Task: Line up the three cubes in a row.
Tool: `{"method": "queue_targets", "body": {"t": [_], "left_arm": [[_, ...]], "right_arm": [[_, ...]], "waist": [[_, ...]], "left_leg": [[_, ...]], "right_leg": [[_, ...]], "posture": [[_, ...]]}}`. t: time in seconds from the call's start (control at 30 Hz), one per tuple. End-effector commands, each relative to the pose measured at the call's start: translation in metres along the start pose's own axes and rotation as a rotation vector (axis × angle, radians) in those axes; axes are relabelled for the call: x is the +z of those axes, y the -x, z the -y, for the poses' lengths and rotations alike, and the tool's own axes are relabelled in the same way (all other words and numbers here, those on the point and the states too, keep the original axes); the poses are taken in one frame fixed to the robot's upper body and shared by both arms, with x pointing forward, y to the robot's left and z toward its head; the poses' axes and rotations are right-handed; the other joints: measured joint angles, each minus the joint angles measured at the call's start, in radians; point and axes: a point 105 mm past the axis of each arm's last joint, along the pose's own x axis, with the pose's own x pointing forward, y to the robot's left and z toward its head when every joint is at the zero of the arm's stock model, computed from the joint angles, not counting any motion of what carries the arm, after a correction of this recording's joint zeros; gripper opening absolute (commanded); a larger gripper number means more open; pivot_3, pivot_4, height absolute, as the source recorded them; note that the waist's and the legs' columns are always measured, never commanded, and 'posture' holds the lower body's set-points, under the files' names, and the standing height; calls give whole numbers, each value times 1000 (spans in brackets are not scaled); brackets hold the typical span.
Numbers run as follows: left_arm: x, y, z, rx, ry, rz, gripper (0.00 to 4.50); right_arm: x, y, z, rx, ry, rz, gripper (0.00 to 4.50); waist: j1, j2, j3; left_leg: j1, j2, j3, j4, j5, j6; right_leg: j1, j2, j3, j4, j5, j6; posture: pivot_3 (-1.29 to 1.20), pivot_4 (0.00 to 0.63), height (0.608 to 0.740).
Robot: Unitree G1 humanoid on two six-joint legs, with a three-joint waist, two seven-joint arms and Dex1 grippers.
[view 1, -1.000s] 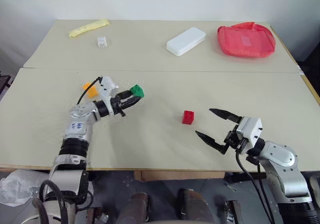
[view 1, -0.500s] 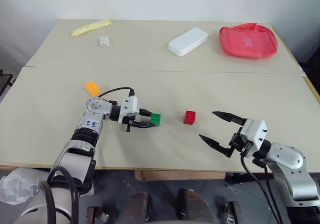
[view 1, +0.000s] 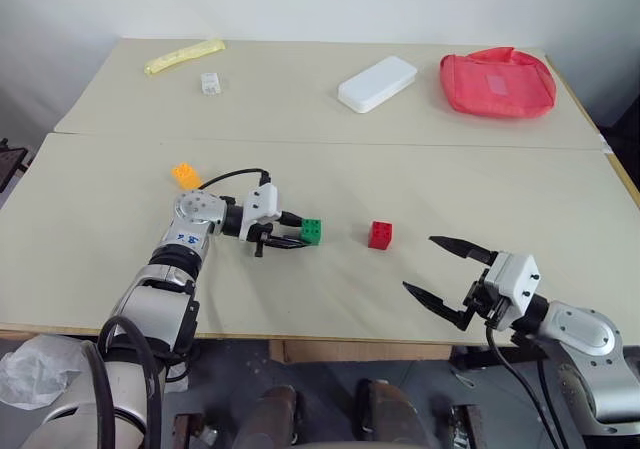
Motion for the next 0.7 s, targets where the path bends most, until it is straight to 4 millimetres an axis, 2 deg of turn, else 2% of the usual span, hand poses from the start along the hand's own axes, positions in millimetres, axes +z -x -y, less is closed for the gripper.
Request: {"method": "queue_targets", "body": {"t": [0.03, 0.1, 0.2, 0.37, 0.53, 0.7], "left_arm": [[3, 5, -6, 37, -16, 5, 2764], [5, 9, -6, 47, -48, 14, 3411], [10, 26, -5, 92, -122, 53, 4345], [3, 54, 11, 156, -157, 64, 4345], [3, 124, 48, 666, -88, 162, 4431], [-11, 170, 79, 1112, 107, 157, 4431]], "right_arm": [[7, 2, 6, 7, 26, 21, 4500], [8, 0, 5, 18, 27, 25, 4500], [11, -5, 3, 36, 19, 46, 4500], [14, -13, -1, 75, 5, 76, 4500], [31, -44, -14, 208, -67, 175, 4500], [46, -59, -14, 234, -56, 242, 4500]], "waist": [[0, 0, 0], [0, 0, 0], [-3, 0, 0], [-9, 0, 0], [-39, 0, 0], [-4, 1, 0]], "left_leg": [[0, 0, 0, 0, 0, 0], [0, 0, 0, 0, 0, 0], [0, 0, 0, 0, 0, 0], [0, 4, 1, 0, -1, -2], [0, 8, 1, 1, -5, -4], [1, 12, -4, 2, -6, -8]], "right_leg": [[0, 0, 0, 0, 0, 0], [0, 0, 0, 0, 0, 0], [0, 0, 1, 0, 0, 0], [-1, 1, 3, -1, 0, 0], [-1, -1, 12, -3, 0, -2], [0, 1, 9, -4, -3, -6]], "posture": [[0, 150, 740], [0, 150, 740], [0, 150, 740], [0, 150, 740], [0, 150, 740], [0, 150, 740]]}}
